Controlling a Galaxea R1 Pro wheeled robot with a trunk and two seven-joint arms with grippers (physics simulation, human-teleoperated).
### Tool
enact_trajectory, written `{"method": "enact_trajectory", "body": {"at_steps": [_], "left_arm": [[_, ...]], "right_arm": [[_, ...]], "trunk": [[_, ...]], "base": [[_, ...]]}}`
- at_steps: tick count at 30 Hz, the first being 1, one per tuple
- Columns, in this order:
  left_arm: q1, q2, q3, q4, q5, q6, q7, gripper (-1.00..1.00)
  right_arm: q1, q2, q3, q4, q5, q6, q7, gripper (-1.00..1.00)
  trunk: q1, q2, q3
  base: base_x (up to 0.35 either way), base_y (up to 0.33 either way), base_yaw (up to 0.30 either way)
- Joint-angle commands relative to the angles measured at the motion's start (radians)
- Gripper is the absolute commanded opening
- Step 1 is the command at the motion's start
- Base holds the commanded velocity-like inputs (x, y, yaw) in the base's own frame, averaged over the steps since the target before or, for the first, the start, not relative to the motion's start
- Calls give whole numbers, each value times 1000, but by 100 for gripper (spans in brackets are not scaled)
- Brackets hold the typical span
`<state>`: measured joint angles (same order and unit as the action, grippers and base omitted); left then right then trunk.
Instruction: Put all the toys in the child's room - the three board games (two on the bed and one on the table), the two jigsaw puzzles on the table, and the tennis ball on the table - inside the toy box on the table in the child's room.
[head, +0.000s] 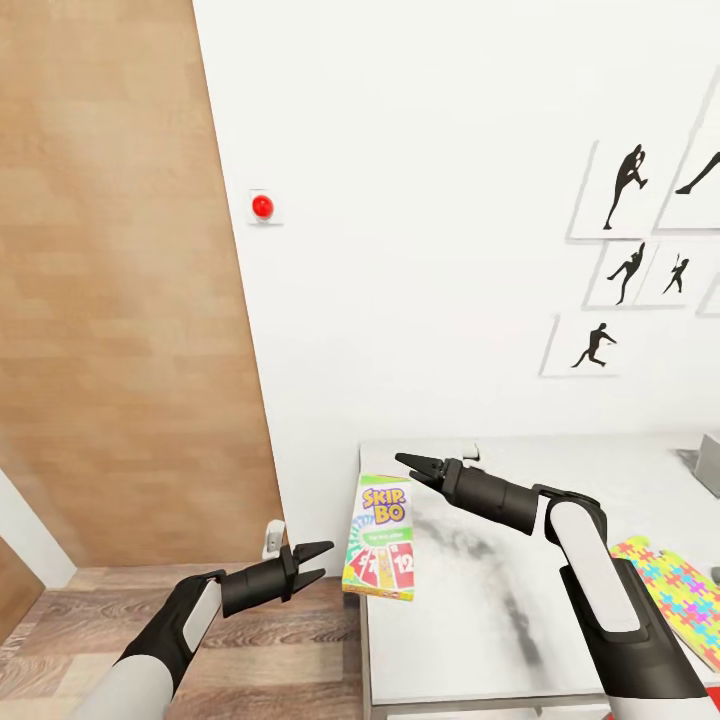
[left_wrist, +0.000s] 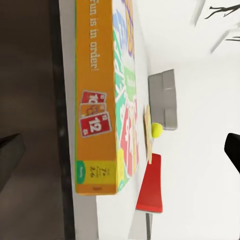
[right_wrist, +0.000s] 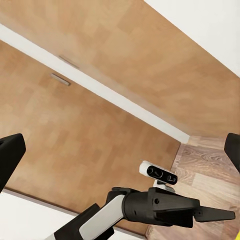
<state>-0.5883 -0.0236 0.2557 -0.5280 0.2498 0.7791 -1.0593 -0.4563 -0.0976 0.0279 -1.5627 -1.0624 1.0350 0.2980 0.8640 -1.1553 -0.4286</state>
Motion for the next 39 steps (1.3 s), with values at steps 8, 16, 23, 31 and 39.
{"method": "enact_trajectory", "body": {"at_steps": [8,16,23,31,39], "left_arm": [[-1,-1,5,0,-1,6,1,100],[-1,-1,5,0,-1,6,1,100],[-1,-1,5,0,-1,6,1,100],[-1,-1,5,0,-1,6,5,100],[-1,-1,6,2,1,6,14,100]], "right_arm": [[-1,-2,0,0,10,2,12,100],[-1,-1,0,0,10,2,12,100],[-1,-1,0,0,10,2,12,100],[-1,-1,0,0,10,2,12,100],[-1,-1,0,0,10,2,12,100]], "trunk": [[0,-1,-1],[0,-1,-1],[0,-1,-1],[0,-1,-1],[0,-1,-1]], "base": [[0,-2,0],[0,0,0],[0,0,0],[0,-41,0],[0,-62,0]]}}
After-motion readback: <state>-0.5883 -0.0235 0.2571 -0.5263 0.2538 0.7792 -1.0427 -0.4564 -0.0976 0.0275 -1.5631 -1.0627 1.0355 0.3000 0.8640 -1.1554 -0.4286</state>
